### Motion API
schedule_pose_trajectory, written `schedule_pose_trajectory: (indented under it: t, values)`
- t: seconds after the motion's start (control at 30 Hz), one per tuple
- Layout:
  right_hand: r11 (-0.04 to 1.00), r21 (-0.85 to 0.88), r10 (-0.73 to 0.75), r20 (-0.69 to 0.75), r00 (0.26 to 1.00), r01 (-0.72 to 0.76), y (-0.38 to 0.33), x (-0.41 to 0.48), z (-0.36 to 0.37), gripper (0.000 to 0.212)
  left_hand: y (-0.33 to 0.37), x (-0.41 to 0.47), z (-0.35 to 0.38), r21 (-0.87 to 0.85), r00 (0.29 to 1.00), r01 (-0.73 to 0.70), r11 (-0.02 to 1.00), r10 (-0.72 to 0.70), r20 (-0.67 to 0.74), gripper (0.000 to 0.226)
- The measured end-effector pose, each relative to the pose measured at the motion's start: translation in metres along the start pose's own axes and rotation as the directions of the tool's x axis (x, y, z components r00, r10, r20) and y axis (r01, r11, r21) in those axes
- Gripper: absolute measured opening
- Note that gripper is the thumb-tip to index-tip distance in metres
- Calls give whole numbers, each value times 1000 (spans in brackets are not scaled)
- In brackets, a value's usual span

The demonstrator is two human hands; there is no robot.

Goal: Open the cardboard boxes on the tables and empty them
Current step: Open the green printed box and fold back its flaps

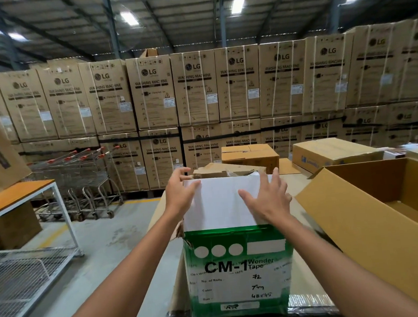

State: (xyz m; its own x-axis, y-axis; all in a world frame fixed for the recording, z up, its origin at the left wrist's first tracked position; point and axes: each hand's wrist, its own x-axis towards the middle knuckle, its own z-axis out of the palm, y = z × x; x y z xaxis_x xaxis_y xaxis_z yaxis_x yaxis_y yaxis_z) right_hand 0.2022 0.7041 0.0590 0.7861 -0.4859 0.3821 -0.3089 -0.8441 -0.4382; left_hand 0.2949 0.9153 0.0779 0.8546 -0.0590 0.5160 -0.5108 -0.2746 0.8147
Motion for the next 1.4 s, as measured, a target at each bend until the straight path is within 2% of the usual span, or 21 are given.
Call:
schedule_pose_trajectory:
  t: [0.1, 0.17, 0.23, 0.3, 0.33, 0.4, 0.43, 0.47, 0.53, 0.57, 0.6, 0.67, 0.73, 0.77, 0.83, 0.9, 1.0, 1.1, 1.17, 1.23, 1.4]
  values:
    - [937, 348, 85, -160, 983, -24, 2, 4, -29, 75, 20, -6, -9, -179, 998, 65, 982, -60, 32, 23]
    - [775, 624, 249, -153, 956, -102, 5, 6, -44, 55, 31, -10, -19, -417, 955, 259, 871, -168, 242, 61]
    - [450, 854, 412, 62, 909, -262, 8, 3, -61, 49, 33, -11, -34, -481, 838, 462, 745, -189, 512, 88]
    - [146, 903, 390, 322, 863, -403, 16, -4, -77, 51, 30, -12, -42, -427, 735, 552, 716, -175, 655, 87]
    - [57, 893, 330, 405, 853, -446, 22, -8, -85, 47, 29, -14, -42, -361, 708, 537, 762, -174, 685, 76]
    - [-5, 865, 178, 494, 851, -502, 35, -18, -93, 44, 27, -20, -39, -129, 678, 354, 926, -160, 717, 49]
    - [41, 846, 102, 526, 845, -532, 42, -23, -93, 45, 29, -25, -35, 20, 645, 214, 977, -157, 748, 40]
    - [153, 815, 35, 561, 827, -559, 49, -27, -89, 47, 29, -31, -30, 150, 580, 87, 985, -173, 796, 39]
    - [447, 694, -26, 640, 768, -564, 58, -37, -76, 45, 26, -45, -16, 318, 458, -85, 944, -246, 854, 50]
    - [560, 627, -19, 663, 748, -541, 60, -41, -68, 41, 21, -52, -8, 368, 432, -176, 913, -264, 862, 53]
    - [652, 575, -6, 656, 755, -494, 61, -44, -60, 38, 15, -57, 0, 415, 430, -275, 867, -275, 860, 53]
    - [798, 496, 5, 565, 825, -344, 56, -47, -46, 32, 4, -65, 13, 517, 497, -430, 740, -284, 820, 46]
    - [918, 350, 37, 395, 918, -187, 52, -45, -32, 30, 0, -67, 20, 575, 568, -455, 680, -275, 776, 47]
    - [967, 223, 53, 292, 955, -121, 48, -44, -27, 29, -2, -66, 21, 574, 569, -385, 723, -304, 764, 56]
    - [998, 38, 46, 134, 990, -51, 35, -40, -18, 25, -2, -62, 20, 535, 500, -86, 840, -428, 753, 79]
    - [1000, 6, 0, 63, 998, -1, 18, -34, -8, 21, -5, -57, 19, 519, 478, 113, 847, -505, 719, 89]
    - [981, -193, 3, 196, 981, 36, -4, -22, 11, 45, -17, -54, 24, 601, 583, 59, 797, -516, 627, 84]
    - [924, -382, 170, 441, 881, 13, -15, -12, 23, 87, -23, -56, 31, 625, 660, -38, 780, -450, 602, 71]
    - [913, -408, 249, 492, 834, -31, -16, -5, 31, 103, -23, -59, 29, 639, 713, -54, 767, -418, 563, 61]
    - [895, -445, 278, 498, 822, -34, -18, 0, 38, 106, -23, -61, 27, 637, 745, -52, 769, -395, 538, 57]
    - [849, -528, 284, 492, 823, 24, -16, -3, 52, 94, -29, -64, 28, 635, 763, -61, 770, -375, 527, 56]
